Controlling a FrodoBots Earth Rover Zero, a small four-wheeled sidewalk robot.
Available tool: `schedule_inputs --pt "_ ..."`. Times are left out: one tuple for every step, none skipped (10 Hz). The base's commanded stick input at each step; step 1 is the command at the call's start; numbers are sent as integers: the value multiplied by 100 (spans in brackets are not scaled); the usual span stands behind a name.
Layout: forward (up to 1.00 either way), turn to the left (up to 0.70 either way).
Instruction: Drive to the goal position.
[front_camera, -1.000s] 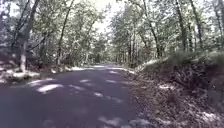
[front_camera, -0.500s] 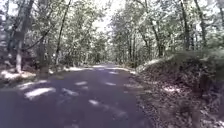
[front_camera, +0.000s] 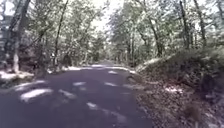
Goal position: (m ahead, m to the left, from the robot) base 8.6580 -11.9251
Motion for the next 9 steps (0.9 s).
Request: schedule_inputs --pt "70 0" --pt "70 0" --pt "70 0" --pt "70 0" --pt "70 0" --pt "70 0" --pt "70 0" --pt "70 0" --pt "70 0"
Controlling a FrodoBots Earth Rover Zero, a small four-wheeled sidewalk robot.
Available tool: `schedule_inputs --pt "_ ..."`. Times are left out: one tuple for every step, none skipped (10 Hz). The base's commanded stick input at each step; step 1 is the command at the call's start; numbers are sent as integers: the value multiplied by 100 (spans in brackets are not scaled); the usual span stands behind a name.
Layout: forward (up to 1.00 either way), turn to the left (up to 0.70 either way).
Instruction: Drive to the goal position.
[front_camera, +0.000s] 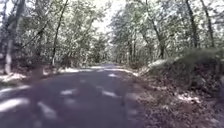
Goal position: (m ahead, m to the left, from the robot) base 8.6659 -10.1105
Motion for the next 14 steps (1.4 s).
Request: schedule_inputs --pt "70 0" --pt "70 0" --pt "70 0" --pt "70 0" --pt "70 0" --pt "70 0" --pt "70 0" --pt "70 0" --pt "70 0" --pt "70 0" --pt "70 0" --pt "70 0" --pt "70 0" --pt "70 0"
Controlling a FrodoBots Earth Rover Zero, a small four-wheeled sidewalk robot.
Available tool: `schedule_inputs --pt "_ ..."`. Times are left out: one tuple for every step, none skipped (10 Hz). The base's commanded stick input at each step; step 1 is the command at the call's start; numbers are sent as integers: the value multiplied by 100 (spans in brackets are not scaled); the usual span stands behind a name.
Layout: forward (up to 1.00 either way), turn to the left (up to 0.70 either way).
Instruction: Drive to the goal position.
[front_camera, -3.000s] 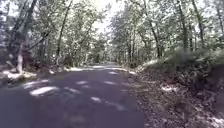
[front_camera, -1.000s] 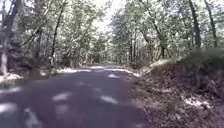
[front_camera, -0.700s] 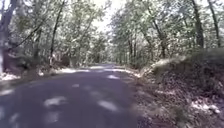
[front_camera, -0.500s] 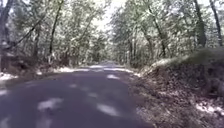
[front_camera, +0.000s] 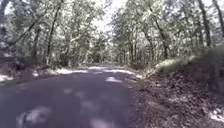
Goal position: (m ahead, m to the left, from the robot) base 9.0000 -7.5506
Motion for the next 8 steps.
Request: schedule_inputs --pt "70 0" --pt "70 0" --pt "70 0" --pt "70 0" --pt "70 0" --pt "70 0" --pt "70 0" --pt "70 0"
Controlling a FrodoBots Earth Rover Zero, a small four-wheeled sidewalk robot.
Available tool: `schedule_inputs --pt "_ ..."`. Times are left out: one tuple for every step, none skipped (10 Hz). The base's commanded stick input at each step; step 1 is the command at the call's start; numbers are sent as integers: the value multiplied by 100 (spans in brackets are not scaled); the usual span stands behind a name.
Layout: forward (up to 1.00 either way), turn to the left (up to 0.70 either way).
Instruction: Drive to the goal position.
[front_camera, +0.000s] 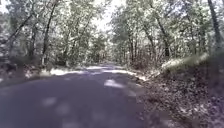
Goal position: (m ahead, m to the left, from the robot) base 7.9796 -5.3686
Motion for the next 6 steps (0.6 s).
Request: schedule_inputs --pt "70 0" --pt "70 0" --pt "70 0" --pt "70 0" --pt "70 0" --pt "70 0"
